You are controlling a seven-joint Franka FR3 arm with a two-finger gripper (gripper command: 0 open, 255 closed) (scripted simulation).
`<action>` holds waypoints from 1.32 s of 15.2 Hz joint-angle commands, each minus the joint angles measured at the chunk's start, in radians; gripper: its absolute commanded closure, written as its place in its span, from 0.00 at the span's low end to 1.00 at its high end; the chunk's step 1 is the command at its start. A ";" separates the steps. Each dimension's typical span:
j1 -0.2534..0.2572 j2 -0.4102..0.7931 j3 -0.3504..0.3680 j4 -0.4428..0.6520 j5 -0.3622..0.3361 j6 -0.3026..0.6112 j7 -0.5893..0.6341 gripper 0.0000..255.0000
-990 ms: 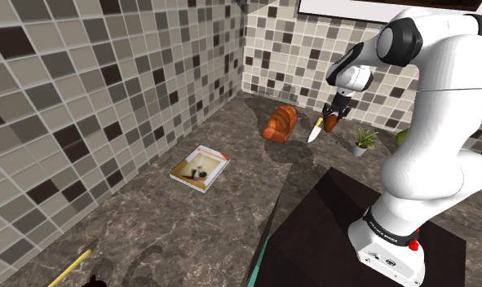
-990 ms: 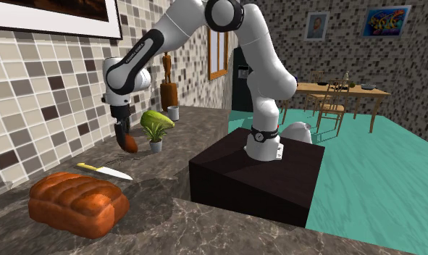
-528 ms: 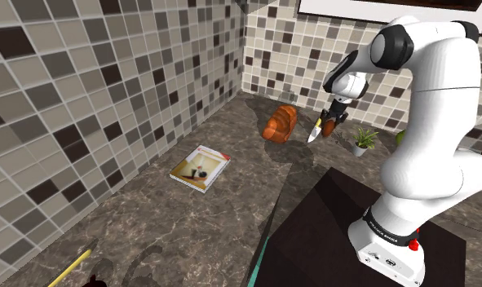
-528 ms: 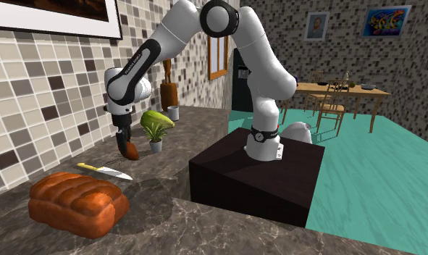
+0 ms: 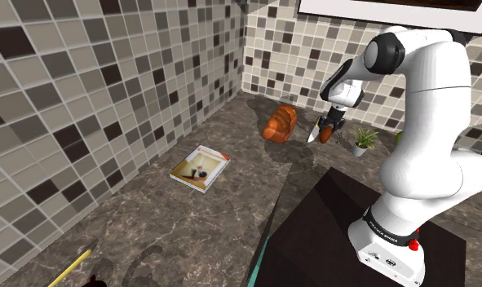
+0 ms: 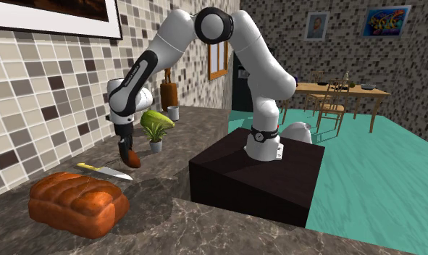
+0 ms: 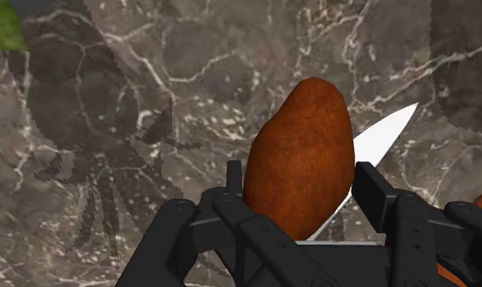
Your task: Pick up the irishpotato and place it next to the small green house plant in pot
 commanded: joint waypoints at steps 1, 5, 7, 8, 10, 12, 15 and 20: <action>-0.006 0.024 0.008 0.008 0.009 0.016 -0.007 1.00; -0.011 0.043 0.015 0.014 0.017 0.029 -0.013 1.00; -0.011 0.043 0.015 0.014 0.017 0.029 -0.013 1.00; -0.011 0.043 0.015 0.014 0.017 0.029 -0.013 1.00; -0.011 0.043 0.015 0.014 0.017 0.029 -0.013 1.00; -0.014 0.047 0.015 0.019 0.017 0.028 -0.015 0.00; -0.014 0.048 0.016 0.020 0.017 0.029 -0.015 0.00; 0.009 -0.059 -0.023 -0.010 -0.025 -0.048 0.013 0.00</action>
